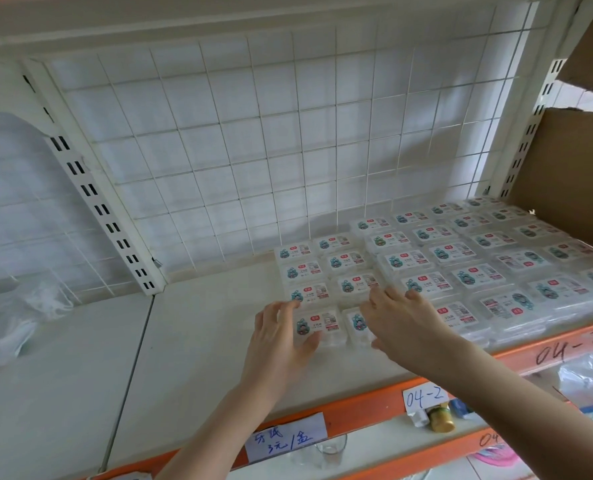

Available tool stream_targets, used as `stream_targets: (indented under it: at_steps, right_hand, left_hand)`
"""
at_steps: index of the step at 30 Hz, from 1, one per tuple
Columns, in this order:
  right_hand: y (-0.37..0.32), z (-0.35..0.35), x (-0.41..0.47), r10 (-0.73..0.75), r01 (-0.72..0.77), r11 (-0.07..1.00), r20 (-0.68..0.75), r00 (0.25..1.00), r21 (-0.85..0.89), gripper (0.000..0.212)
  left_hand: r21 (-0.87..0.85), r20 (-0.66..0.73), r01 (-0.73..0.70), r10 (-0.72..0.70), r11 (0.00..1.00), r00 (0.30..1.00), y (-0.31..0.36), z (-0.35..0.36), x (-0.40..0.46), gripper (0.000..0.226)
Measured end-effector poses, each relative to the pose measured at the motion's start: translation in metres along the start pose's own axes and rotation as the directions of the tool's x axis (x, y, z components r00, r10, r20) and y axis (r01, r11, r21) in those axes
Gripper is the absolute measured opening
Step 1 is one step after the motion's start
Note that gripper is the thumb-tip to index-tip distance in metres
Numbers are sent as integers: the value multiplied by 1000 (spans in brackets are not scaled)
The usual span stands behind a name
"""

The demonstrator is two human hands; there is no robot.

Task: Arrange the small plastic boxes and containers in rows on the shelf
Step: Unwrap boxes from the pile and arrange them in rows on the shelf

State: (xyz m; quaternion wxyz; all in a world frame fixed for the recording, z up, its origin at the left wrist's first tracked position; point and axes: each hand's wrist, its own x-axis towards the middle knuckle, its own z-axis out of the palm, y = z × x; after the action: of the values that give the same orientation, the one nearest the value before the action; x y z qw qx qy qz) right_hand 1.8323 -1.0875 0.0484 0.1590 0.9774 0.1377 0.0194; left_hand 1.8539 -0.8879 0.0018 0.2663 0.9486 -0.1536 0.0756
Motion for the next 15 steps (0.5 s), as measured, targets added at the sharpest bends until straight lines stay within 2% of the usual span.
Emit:
stream_targets:
  at_steps: [2, 7, 11, 15]
  right_hand:
    - [-2, 0, 0, -2, 2, 1000, 43, 999, 4, 40]
    - [-1, 5, 6, 12, -12, 997, 5, 1000, 71, 39]
    - [-3, 8, 5, 30, -27, 988, -15, 999, 154, 40]
    - [-6, 9, 1, -18, 36, 967, -77, 997, 251, 39]
  left_hand:
    - [-38, 19, 7, -7, 999, 1000, -1, -2, -2, 60]
    - [-154, 10, 47, -46, 987, 999, 0, -2, -1, 57]
    - [-140, -25, 56, -61, 988, 998, 4, 2, 1, 54]
    - [-128, -79, 83, -93, 988, 992, 10, 5, 1, 48]
